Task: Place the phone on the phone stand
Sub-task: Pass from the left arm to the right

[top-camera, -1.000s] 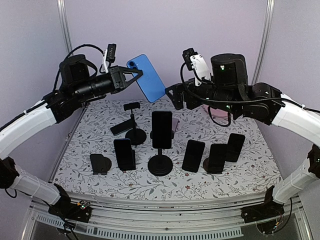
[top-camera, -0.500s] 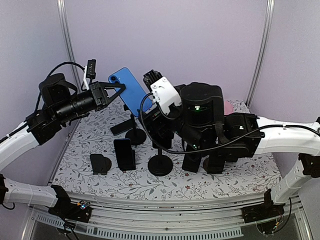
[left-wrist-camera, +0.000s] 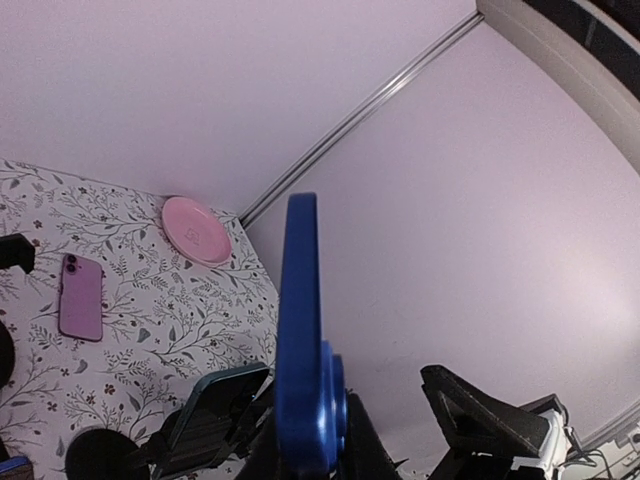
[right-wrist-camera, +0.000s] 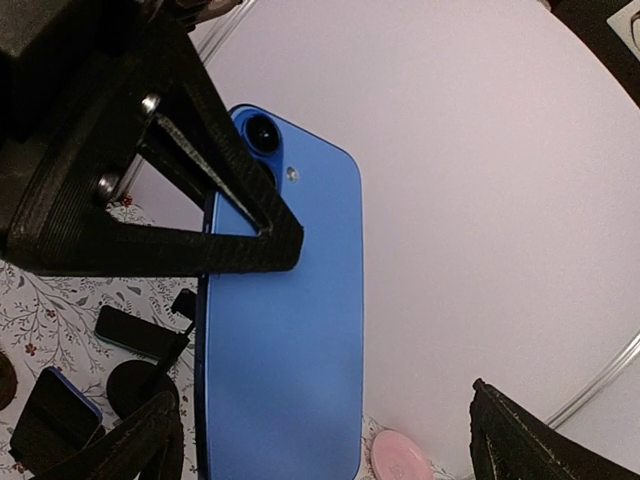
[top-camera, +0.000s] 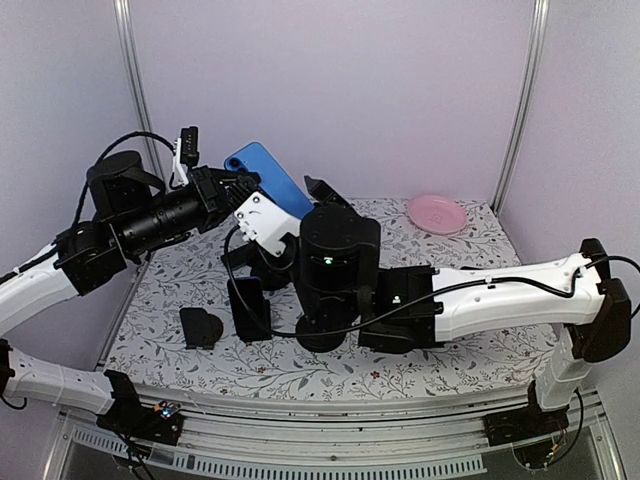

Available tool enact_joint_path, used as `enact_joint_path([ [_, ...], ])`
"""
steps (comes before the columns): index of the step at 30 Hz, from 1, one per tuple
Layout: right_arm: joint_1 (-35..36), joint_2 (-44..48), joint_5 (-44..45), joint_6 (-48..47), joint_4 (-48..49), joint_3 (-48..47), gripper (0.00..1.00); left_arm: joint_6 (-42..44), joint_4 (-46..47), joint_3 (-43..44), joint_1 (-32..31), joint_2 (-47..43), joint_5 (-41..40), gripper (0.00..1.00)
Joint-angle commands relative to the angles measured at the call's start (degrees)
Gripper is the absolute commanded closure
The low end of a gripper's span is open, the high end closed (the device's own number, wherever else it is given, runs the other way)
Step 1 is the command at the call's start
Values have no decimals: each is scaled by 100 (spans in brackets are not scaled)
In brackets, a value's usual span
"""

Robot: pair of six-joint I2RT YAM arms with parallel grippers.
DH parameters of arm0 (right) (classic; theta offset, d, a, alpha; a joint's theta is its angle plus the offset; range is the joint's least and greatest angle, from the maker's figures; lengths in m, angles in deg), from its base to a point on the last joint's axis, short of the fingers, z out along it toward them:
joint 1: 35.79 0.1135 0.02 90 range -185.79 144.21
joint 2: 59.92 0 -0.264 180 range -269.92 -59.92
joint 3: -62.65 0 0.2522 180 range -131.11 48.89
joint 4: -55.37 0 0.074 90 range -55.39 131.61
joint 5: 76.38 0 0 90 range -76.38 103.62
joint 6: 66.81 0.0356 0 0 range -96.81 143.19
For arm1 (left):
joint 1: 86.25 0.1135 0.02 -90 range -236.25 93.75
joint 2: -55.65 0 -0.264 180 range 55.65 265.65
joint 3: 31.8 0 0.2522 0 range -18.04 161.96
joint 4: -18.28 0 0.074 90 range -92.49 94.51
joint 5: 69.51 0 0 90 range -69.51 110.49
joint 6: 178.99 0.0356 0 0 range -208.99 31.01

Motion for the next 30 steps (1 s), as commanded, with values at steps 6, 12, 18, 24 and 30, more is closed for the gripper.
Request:
enact_joint_path([
  [6,-99,-370,684,-2576,2444,121,3,-487,222,207,-298,-157,-618,100],
  [12,-157,-638,723,-3347,3125,27,9,-593,218,264,-364,-158,-624,100],
  [18,-239,-775,720,-3908,3538,-26,28,-700,222,232,-383,-226,-626,100],
  [24,-289,-968,694,-4294,3970,-158,52,-831,249,239,-397,-228,-569,100],
  [30,-324,-1135,675,-4898,4516,-253,70,-914,266,191,-392,-266,-522,100],
])
